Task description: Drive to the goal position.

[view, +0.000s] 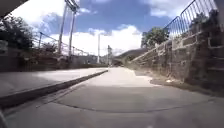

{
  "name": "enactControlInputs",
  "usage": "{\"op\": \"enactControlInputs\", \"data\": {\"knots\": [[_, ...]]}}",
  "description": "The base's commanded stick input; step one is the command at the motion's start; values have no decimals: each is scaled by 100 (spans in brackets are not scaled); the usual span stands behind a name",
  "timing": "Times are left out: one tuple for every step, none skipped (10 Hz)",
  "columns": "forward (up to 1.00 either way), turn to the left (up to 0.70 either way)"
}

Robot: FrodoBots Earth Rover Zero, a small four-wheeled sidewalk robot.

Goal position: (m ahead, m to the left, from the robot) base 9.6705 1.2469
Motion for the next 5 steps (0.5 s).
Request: {"op": "enactControlInputs", "data": {"knots": [[100, 0], [100, 0], [100, 0], [100, 0], [100, 0]]}}
